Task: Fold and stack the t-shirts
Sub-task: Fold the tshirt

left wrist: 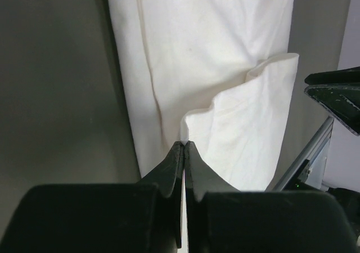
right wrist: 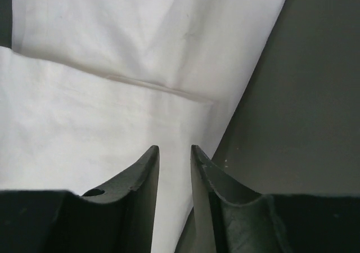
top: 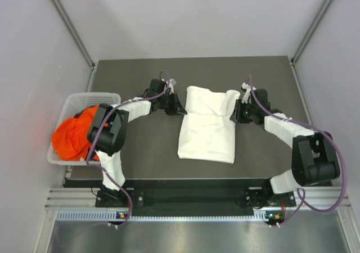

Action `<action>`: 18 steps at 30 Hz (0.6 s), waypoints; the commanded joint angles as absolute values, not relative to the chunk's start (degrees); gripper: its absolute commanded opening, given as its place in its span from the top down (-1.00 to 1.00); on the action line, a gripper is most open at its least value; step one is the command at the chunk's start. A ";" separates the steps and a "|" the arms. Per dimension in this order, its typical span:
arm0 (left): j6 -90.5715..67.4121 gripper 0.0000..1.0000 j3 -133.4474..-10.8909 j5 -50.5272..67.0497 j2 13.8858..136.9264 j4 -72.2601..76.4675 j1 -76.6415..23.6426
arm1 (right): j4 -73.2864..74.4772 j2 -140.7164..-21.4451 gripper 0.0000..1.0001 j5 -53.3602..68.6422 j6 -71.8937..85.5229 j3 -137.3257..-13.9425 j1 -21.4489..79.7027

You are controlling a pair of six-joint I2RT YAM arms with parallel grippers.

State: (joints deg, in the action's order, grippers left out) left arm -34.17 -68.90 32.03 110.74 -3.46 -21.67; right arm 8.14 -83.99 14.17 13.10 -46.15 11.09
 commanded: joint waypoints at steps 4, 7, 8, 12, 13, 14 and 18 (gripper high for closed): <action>-34.28 1.00 -72.60 33.57 109.07 -1.67 -22.32 | 6.07 -82.44 0.90 13.01 13.19 -45.44 11.16; -34.45 1.00 -72.16 33.49 109.42 -1.50 -22.41 | 5.45 -82.27 0.92 13.44 12.92 -45.00 11.16; -34.45 1.00 -72.07 33.40 109.42 -1.49 -22.50 | 5.54 -82.61 0.83 13.53 12.48 -45.09 11.25; -34.45 1.00 -71.72 33.14 109.51 -1.41 -22.59 | 6.76 -84.55 0.31 12.57 11.26 -46.75 11.08; -34.45 1.00 -71.81 33.22 109.51 -1.41 -22.67 | 6.94 -85.07 0.29 11.87 10.90 -47.11 11.16; -34.45 1.00 -71.72 33.22 109.51 -1.41 -22.68 | 7.20 -85.69 0.27 11.52 10.81 -47.46 11.16; -34.45 1.00 -71.89 33.13 109.77 -1.49 -22.68 | 6.59 -87.27 0.22 11.34 10.20 -48.60 11.16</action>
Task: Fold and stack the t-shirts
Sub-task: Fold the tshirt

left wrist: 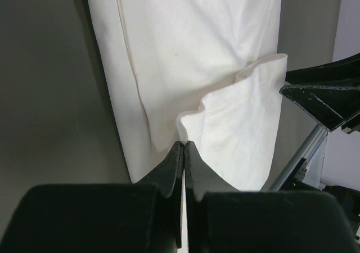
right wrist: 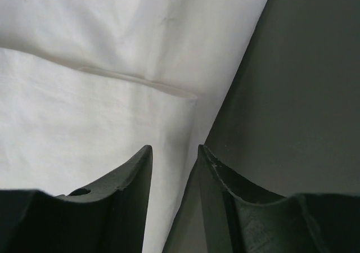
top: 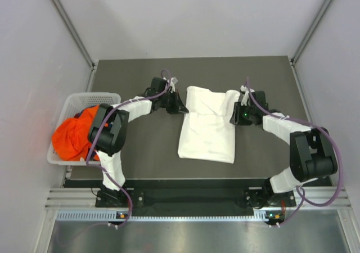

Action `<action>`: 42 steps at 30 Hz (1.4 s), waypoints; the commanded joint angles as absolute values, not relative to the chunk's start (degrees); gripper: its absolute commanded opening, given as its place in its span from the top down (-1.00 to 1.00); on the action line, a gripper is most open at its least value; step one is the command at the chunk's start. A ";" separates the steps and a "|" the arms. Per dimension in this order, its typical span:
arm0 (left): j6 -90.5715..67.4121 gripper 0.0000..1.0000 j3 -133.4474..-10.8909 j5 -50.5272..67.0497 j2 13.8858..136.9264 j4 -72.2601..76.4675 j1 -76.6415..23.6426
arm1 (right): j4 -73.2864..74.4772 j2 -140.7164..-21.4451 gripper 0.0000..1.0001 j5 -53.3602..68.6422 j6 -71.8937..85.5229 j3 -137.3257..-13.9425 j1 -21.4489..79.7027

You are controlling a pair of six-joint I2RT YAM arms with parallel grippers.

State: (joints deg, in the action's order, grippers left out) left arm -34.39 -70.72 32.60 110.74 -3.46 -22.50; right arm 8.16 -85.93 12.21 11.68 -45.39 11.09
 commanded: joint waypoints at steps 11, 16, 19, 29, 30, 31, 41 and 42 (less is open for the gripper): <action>-34.01 1.00 -71.54 32.35 109.51 -1.76 -22.68 | 4.92 -87.73 1.00 12.84 10.37 -48.61 11.25; -34.54 1.00 -70.58 29.89 106.53 -1.93 -22.76 | 7.29 -81.22 1.00 10.46 11.42 -45.36 11.16; -34.54 1.00 -70.75 28.65 105.82 -1.58 -23.29 | 8.35 -77.97 1.00 9.76 12.13 -44.04 11.16; -34.89 1.00 -72.86 29.01 112.58 -0.44 -23.55 | 6.42 -79.98 1.00 7.47 12.39 -43.07 10.90; -34.54 1.00 -73.56 28.74 114.07 -0.44 -23.55 | 5.72 -80.50 1.00 7.30 12.48 -42.98 10.72; -34.37 1.00 -73.91 28.48 114.69 -0.35 -23.55 | 4.76 -80.94 1.00 6.86 12.57 -42.72 10.37; -34.45 0.77 -74.80 20.22 116.72 -3.25 -23.47 | 4.99 -85.61 0.50 6.50 13.71 -44.55 9.32; -34.02 0.61 -74.97 19.43 115.24 -4.56 -23.38 | 6.84 -85.17 0.30 6.50 14.06 -45.26 9.32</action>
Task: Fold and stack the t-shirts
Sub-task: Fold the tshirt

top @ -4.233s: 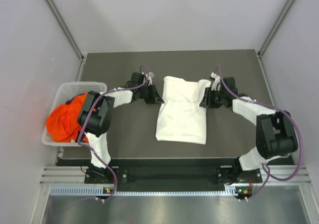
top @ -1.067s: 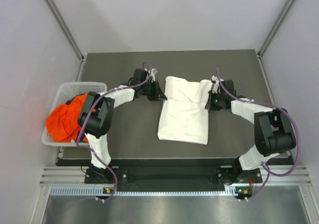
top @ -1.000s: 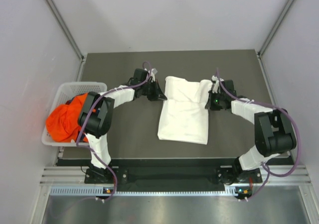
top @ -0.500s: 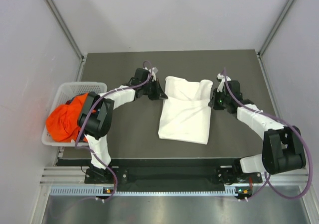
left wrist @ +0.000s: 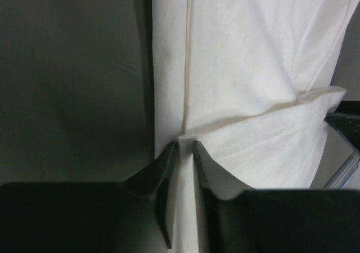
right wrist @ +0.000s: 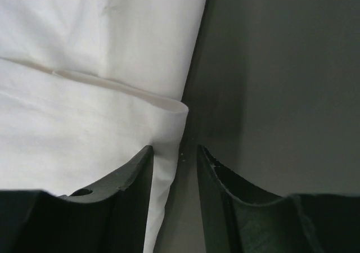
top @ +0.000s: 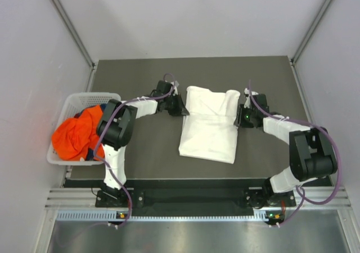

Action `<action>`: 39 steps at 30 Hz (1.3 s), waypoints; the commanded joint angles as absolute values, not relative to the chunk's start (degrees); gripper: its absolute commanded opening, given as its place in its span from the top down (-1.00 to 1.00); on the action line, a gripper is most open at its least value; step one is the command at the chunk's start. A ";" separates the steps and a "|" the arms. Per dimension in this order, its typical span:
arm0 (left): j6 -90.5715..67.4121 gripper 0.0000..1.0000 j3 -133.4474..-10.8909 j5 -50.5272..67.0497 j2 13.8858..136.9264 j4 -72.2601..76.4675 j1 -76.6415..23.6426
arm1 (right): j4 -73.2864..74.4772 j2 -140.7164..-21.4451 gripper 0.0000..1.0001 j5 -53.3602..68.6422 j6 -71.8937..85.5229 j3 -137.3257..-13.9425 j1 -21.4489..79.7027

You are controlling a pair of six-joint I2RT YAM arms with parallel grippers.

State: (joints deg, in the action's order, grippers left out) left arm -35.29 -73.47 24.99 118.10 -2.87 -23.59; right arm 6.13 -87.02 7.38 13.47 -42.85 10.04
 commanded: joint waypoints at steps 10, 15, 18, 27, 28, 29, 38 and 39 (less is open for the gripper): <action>-29.35 0.17 -70.59 20.37 98.36 -16.88 -24.34 | 28.38 -73.76 0.21 8.51 16.96 -47.64 12.21; -31.20 0.19 -59.69 26.97 90.28 -12.84 -27.94 | 26.02 -68.56 0.26 18.26 19.86 -43.95 15.11; -33.74 0.18 -52.49 28.39 86.41 -8.19 -30.05 | 22.68 -67.85 0.25 22.67 22.23 -40.18 16.87; -41.31 0.19 -33.41 24.44 81.31 -0.44 -34.71 | 13.81 -71.11 0.37 19.69 29.79 -24.18 17.75; -41.92 0.19 -32.35 23.91 80.43 -0.79 -34.72 | 13.62 -70.06 0.37 19.60 30.06 -23.65 17.84; -42.01 0.20 -32.17 23.91 80.42 -1.49 -34.72 | 13.97 -69.44 0.37 19.16 30.06 -23.73 18.02; -42.72 -0.04 -35.41 19.69 70.83 -12.21 -34.80 | 32.42 -56.52 0.00 14.16 31.27 -30.15 18.98; -42.45 -0.04 -35.59 19.69 71.54 -12.30 -34.72 | 33.48 -55.82 -0.04 13.54 32.25 -29.89 18.98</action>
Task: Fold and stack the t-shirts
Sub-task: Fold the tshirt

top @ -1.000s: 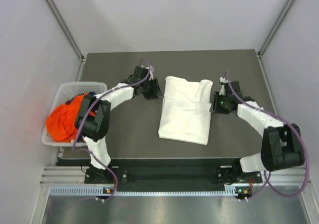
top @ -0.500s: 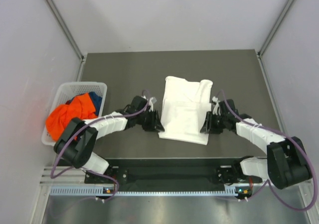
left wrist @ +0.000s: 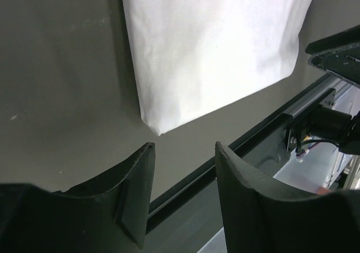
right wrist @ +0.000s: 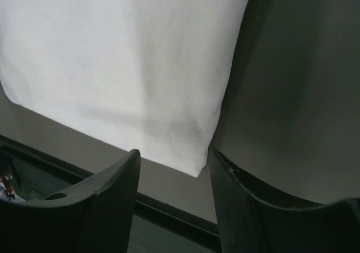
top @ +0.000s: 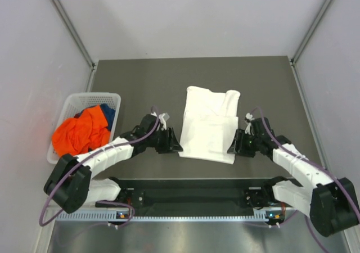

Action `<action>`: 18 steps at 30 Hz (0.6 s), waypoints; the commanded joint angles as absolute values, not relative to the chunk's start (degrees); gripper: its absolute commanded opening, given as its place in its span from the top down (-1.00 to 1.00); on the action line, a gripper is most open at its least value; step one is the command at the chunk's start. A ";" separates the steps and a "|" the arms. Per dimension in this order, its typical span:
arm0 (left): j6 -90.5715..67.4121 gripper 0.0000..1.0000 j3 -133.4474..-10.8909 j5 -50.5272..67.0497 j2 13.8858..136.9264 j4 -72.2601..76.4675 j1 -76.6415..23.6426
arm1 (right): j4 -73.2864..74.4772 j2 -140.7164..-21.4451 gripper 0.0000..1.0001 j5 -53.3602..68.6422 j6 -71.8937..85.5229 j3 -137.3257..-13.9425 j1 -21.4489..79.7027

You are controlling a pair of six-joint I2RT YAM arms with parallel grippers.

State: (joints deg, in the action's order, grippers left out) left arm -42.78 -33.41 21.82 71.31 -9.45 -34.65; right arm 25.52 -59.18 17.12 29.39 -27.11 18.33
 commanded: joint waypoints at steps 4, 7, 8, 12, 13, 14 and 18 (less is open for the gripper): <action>-42.80 -0.06 -34.11 21.97 75.58 -9.33 -34.72 | 34.72 -53.62 -0.15 12.83 37.69 -25.33 19.42; -43.86 -0.08 -32.96 22.68 77.78 -6.42 -34.72 | 32.52 -53.00 -0.16 13.44 39.63 -22.77 20.48; -43.94 -0.09 -32.87 22.85 78.74 -5.98 -34.72 | 31.04 -52.91 -0.16 13.45 40.51 -22.24 20.65; -44.12 -0.12 -31.99 22.94 80.33 -4.75 -34.63 | 28.66 -52.38 -0.15 13.71 42.54 -20.83 21.44; -44.21 -0.13 -31.82 22.42 80.59 -4.22 -34.63 | 28.57 -52.12 -0.14 12.84 42.71 -20.31 21.36; -44.47 -0.13 -31.29 22.50 81.12 -3.87 -34.54 | 28.56 -51.86 -0.12 12.31 42.89 -20.22 21.44; -45.00 -0.11 -30.15 22.33 82.44 -2.46 -34.37 | 25.76 -52.12 -0.06 12.74 43.07 -18.81 21.45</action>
